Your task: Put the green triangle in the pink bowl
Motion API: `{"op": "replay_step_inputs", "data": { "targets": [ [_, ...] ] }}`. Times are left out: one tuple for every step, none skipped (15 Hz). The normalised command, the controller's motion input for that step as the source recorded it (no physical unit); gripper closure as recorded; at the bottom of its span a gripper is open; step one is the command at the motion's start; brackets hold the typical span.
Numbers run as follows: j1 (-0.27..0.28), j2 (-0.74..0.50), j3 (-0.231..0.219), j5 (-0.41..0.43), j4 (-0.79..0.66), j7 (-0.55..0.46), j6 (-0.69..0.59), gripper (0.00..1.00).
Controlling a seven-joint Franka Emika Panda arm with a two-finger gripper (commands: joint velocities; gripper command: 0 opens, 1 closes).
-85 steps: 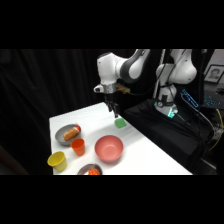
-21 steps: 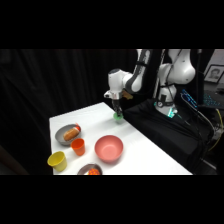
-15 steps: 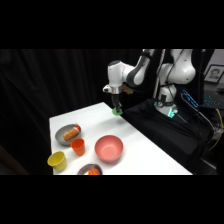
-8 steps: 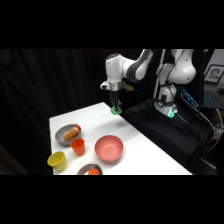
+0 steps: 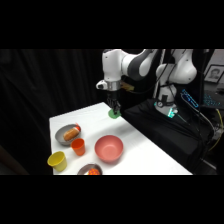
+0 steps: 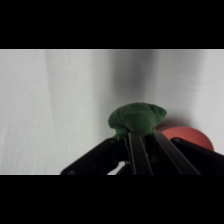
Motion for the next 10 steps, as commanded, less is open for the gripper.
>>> {"op": "replay_step_inputs", "data": {
  "targets": [
    [0.103,0.24,0.082,0.125,0.39,0.09,-0.18,0.95],
    [0.096,0.25,0.075,0.132,0.39,0.07,-0.18,0.95],
    [0.087,0.27,0.069,0.125,0.4,0.08,-0.16,0.95],
    [0.086,0.28,0.068,0.147,0.42,0.07,-0.15,0.95],
    [0.08,0.27,0.065,0.143,0.41,0.05,-0.15,0.95],
    [0.078,0.27,0.064,0.138,0.4,0.07,-0.13,0.95],
    [0.076,0.26,0.063,0.141,0.39,0.06,-0.13,0.95],
    [0.072,0.25,0.058,0.133,0.37,0.06,-0.12,0.95],
    [0.066,0.23,0.052,0.123,0.35,0.06,-0.12,0.95],
    [0.06,0.21,0.047,0.119,0.33,0.07,-0.11,0.95]
  ]
}}
